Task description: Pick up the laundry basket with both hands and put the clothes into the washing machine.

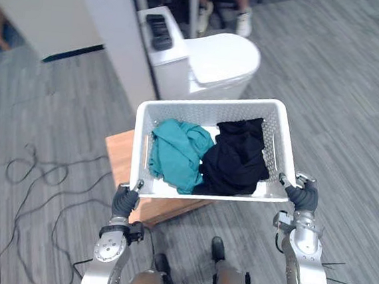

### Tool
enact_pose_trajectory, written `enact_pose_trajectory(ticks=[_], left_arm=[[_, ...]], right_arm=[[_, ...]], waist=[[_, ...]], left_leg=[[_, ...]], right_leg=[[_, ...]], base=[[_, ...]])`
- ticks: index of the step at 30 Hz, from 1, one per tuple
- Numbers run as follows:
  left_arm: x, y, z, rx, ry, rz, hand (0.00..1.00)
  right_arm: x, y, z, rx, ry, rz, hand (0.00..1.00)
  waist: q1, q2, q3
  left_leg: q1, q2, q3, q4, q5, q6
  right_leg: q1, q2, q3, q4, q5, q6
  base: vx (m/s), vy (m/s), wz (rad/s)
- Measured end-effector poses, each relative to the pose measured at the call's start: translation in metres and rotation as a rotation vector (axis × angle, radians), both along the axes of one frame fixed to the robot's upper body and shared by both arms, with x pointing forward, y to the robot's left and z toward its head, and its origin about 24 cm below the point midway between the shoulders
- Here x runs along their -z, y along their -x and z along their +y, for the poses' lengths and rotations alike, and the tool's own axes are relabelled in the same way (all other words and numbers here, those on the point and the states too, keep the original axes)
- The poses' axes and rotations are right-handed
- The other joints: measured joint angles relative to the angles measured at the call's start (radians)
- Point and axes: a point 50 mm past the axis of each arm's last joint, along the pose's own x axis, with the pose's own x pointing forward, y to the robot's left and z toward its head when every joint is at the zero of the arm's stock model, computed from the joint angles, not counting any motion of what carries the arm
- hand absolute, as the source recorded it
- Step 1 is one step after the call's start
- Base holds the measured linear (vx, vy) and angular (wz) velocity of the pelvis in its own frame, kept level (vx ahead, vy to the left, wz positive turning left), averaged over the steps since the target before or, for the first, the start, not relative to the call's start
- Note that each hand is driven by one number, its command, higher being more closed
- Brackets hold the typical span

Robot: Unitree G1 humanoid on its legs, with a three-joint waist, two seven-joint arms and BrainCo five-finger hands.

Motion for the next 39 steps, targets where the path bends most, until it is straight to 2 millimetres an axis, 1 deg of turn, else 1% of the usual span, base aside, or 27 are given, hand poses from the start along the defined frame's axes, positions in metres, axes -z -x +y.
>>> enact_pose_trajectory(ticks=[2, 3, 4, 7, 8, 10, 11, 12, 14, 16, 18, 19, 20, 22, 24, 25, 26, 28, 30, 32, 33, 34, 35, 36, 37, 38, 39], left_arm=[[0.001, 0.001, 0.002, -0.007, -0.007, 0.005, 1.0], [0.001, 0.001, 0.002, -0.01, -0.008, 0.006, 1.0], [0.001, 0.001, 0.002, -0.013, -0.007, 0.008, 1.0], [0.002, 0.001, -0.001, -0.016, 0.008, 0.009, 1.0], [0.002, 0.001, -0.002, -0.017, 0.013, 0.008, 1.0], [0.006, 0.003, -0.005, -0.013, 0.017, 0.027, 1.0], [0.012, 0.005, -0.008, -0.012, 0.03, 0.051, 1.0], [0.014, 0.007, -0.009, -0.011, 0.034, 0.061, 1.0], [0.019, 0.011, -0.012, -0.006, 0.041, 0.085, 1.0], [0.021, 0.014, -0.012, -0.006, 0.043, 0.094, 1.0], [0.021, 0.015, -0.013, -0.006, 0.049, 0.097, 1.0], [0.022, 0.016, -0.011, -0.014, 0.047, 0.102, 1.0], [0.023, 0.018, -0.009, -0.02, 0.044, 0.107, 1.0], [0.021, 0.018, -0.01, -0.016, 0.044, 0.102, 1.0], [0.024, 0.02, -0.01, -0.011, 0.04, 0.123, 1.0], [0.027, 0.022, -0.009, -0.006, 0.035, 0.144, 1.0], [0.028, 0.024, -0.009, 0.002, 0.026, 0.155, 1.0], [0.03, 0.027, -0.005, 0.009, 0.0, 0.176, 1.0], [0.026, 0.025, -0.001, 0.006, -0.023, 0.158, 1.0], [0.024, 0.025, 0.0, -0.001, -0.025, 0.15, 1.0], [0.024, 0.024, 0.001, -0.003, -0.026, 0.147, 1.0], [0.023, 0.023, 0.001, -0.002, -0.027, 0.145, 1.0], [0.023, 0.023, 0.001, -0.002, -0.027, 0.146, 1.0], [0.024, 0.024, 0.001, -0.001, -0.027, 0.148, 1.0], [0.026, 0.024, -0.001, 0.004, -0.03, 0.157, 1.0], [0.03, 0.02, -0.008, 0.001, -0.008, 0.169, 1.0], [0.029, 0.017, -0.009, -0.004, -0.002, 0.158, 1.0]], right_arm=[[0.008, 0.001, 0.001, 0.004, -0.018, 0.033, 1.0], [0.01, 0.001, 0.001, 0.004, -0.019, 0.039, 1.0], [0.012, 0.001, 0.001, 0.004, -0.02, 0.048, 1.0], [0.013, 0.001, -0.002, 0.002, -0.018, 0.05, 1.0], [0.014, -0.001, -0.002, -0.001, -0.03, 0.053, 1.0], [0.018, -0.001, -0.004, -0.004, -0.037, 0.07, 1.0], [0.017, -0.003, -0.007, -0.012, -0.012, 0.077, 1.0], [0.016, -0.003, -0.008, -0.016, -0.001, 0.078, 1.0], [0.015, -0.003, -0.011, -0.025, 0.026, 0.086, 1.0], [0.014, -0.004, -0.012, -0.036, 0.042, 0.085, 1.0], [0.013, -0.004, -0.013, -0.047, 0.055, 0.087, 1.0], [0.013, -0.002, -0.012, -0.057, 0.063, 0.091, 1.0], [0.016, 0.003, -0.01, -0.056, 0.055, 0.099, 1.0], [0.018, 0.009, -0.01, -0.043, 0.043, 0.104, 1.0], [0.023, 0.014, -0.01, -0.036, 0.044, 0.128, 1.0], [0.026, 0.018, -0.01, -0.028, 0.043, 0.143, 1.0], [0.03, 0.021, -0.009, -0.018, 0.033, 0.159, 1.0], [0.041, 0.025, -0.008, -0.011, 0.013, 0.205, 1.0], [0.041, 0.021, -0.005, -0.023, 0.005, 0.201, 1.0], [0.037, 0.015, -0.004, -0.04, 0.008, 0.181, 1.0], [0.035, 0.01, -0.004, -0.058, 0.017, 0.173, 1.0], [0.036, 0.01, -0.004, -0.06, 0.019, 0.178, 1.0], [0.037, 0.011, -0.005, -0.061, 0.024, 0.184, 1.0], [0.038, 0.012, -0.005, -0.061, 0.025, 0.188, 1.0], [0.041, 0.017, -0.007, -0.059, 0.032, 0.206, 1.0], [0.04, 0.016, -0.014, -0.055, 0.059, 0.215, 1.0], [0.038, 0.014, -0.015, -0.055, 0.063, 0.211, 1.0]], waist=[[-0.002, -0.004, -0.005], [-0.002, -0.005, -0.007], [-0.003, -0.004, -0.019], [-0.005, 0.005, -0.049], [-0.004, 0.01, -0.052], [0.003, 0.014, -0.052], [0.024, 0.019, -0.05], [0.031, 0.02, -0.05], [0.042, 0.022, -0.045], [0.062, 0.027, -0.033], [0.085, 0.04, -0.03], [0.101, 0.051, -0.028], [0.123, 0.047, -0.035], [0.114, 0.043, -0.037], [0.111, 0.025, -0.035], [0.101, 0.012, -0.032], [0.082, 0.002, -0.027], [0.072, 0.0, -0.023], [0.072, 0.015, -0.024], [0.074, 0.028, -0.019], [0.067, 0.048, -0.014], [0.062, 0.047, -0.016], [0.052, 0.036, -0.018], [0.046, 0.027, -0.022], [0.023, 0.019, -0.028], [0.035, 0.09, -0.039], [0.039, 0.096, -0.041]], left_leg=[[0.069, 0.034, 0.147, 0.01, -0.015, -0.024], [0.083, 0.036, 0.178, 0.02, -0.022, -0.034], [0.098, 0.042, 0.211, 0.025, -0.025, -0.039], [0.14, 0.059, 0.241, 0.052, -0.043, -0.065], [0.132, 0.114, 0.242, 0.16, -0.062, -0.047], [0.038, 0.224, 0.083, 0.471, -0.089, 0.117], [-0.029, 0.186, -0.123, 0.56, -0.127, 0.065], [-0.061, 0.15, -0.209, 0.573, -0.145, 0.036], [-0.188, 0.038, -0.42, 0.532, -0.167, 0.02], [-0.273, -0.023, -0.487, 0.447, -0.159, 0.006], [-0.327, -0.045, -0.517, 0.273, -0.114, -0.056], [-0.333, -0.044, -0.514, 0.194, -0.026, -0.062], [-0.318, -0.056, -0.512, 0.172, 0.012, -0.025], [-0.321, -0.067, -0.512, 0.209, 0.001, 0.022], [-0.269, -0.08, -0.49, 0.208, -0.026, 0.077], [-0.231, -0.111, -0.488, 0.223, -0.055, 0.102], [-0.188, -0.137, -0.49, 0.229, -0.075, 0.119], [-0.079, -0.16, -0.489, 0.22, -0.124, 0.145], [0.005, -0.147, -0.497, 0.146, -0.149, 0.133], [0.036, -0.126, -0.498, 0.112, -0.161, 0.118], [0.094, -0.091, -0.497, 0.047, -0.165, 0.101], [0.121, -0.087, -0.497, 0.022, -0.16, 0.085], [0.177, -0.087, -0.501, -0.009, -0.164, 0.049], [0.21, -0.092, -0.507, -0.018, -0.174, 0.031], [0.272, -0.097, -0.54, -0.02, -0.202, -0.012], [0.289, -0.039, -0.555, 0.017, -0.209, -0.028], [0.259, -0.022, -0.561, 0.084, -0.186, -0.065]], right_leg=[[-0.006, -0.065, -0.34, 0.092, -0.036, -0.068], [-0.001, -0.075, -0.398, 0.107, -0.035, -0.075], [0.005, -0.08, -0.445, 0.115, -0.028, -0.076], [-0.039, -0.029, -0.331, 0.115, 0.037, -0.014], [-0.063, -0.007, -0.274, 0.15, 0.012, -0.014], [-0.059, 0.043, -0.19, 0.19, -0.025, -0.033], [-0.044, 0.073, -0.124, 0.198, -0.041, -0.037], [-0.035, 0.082, -0.098, 0.196, -0.045, -0.039], [0.023, 0.102, -0.026, 0.178, -0.066, -0.044], [0.075, 0.105, 0.008, 0.135, -0.068, -0.044], [0.122, 0.112, 0.024, 0.065, -0.068, -0.044], [0.158, 0.126, 0.053, 0.016, -0.069, -0.031], [0.186, 0.127, 0.08, -0.018, -0.071, 0.004], [0.172, 0.105, 0.079, 0.03, -0.095, 0.047], [0.084, 0.056, 0.078, 0.318, -0.222, 0.125], [-0.018, -0.005, 0.091, 0.636, -0.267, 0.169], [-0.077, -0.059, 0.1, 0.838, -0.244, 0.189], [-0.156, -0.12, 0.089, 1.085, -0.267, 0.135], [-0.234, -0.135, 0.017, 1.018, -0.306, 0.08], [-0.282, -0.115, -0.012, 0.911, -0.309, 0.072], [-0.304, -0.044, -0.004, 0.623, -0.252, 0.093], [-0.3, -0.02, 0.007, 0.474, -0.192, 0.106], [-0.288, 0.003, 0.039, 0.223, -0.06, 0.106], [-0.28, 0.009, 0.06, 0.145, -0.004, 0.096], [-0.258, 0.009, 0.091, 0.104, 0.142, 0.063], [-0.284, 0.055, 0.076, 0.213, 0.172, 0.033], [-0.311, 0.055, 0.077, 0.298, 0.13, 0.019]], base=[[0.04, -0.006, -1.86], [0.07, -0.059, -1.65], [0.13, -0.149, -1.71], [0.16, -0.172, -1.64], [0.16, -0.11, -1.63], [0.19, -0.074, -1.64], [0.19, -0.042, -1.58], [0.19, 0.004, -1.6], [0.19, 0.023, -1.2], [0.19, 0.061, -1.03], [0.24, 0.116, -1.0], [0.38, 0.149, -0.98], [0.33, 0.124, -0.81], [0.32, 0.174, -0.25], [0.38, 0.195, -0.12], [0.32, 0.124, 0.13], [0.43, 0.135, 0.31], [0.51, 0.085, 0.18], [0.65, 0.009, 0.01], [0.5, -0.038, -0.11], [0.58, -0.078, -0.06], [0.76, -0.128, 0.09], [0.56, -0.118, 0.18], [0.76, -0.19, 0.39], [0.94, -0.224, 0.16], [0.79, -0.186, 0.1], [0.72, -0.167, -0.1]])
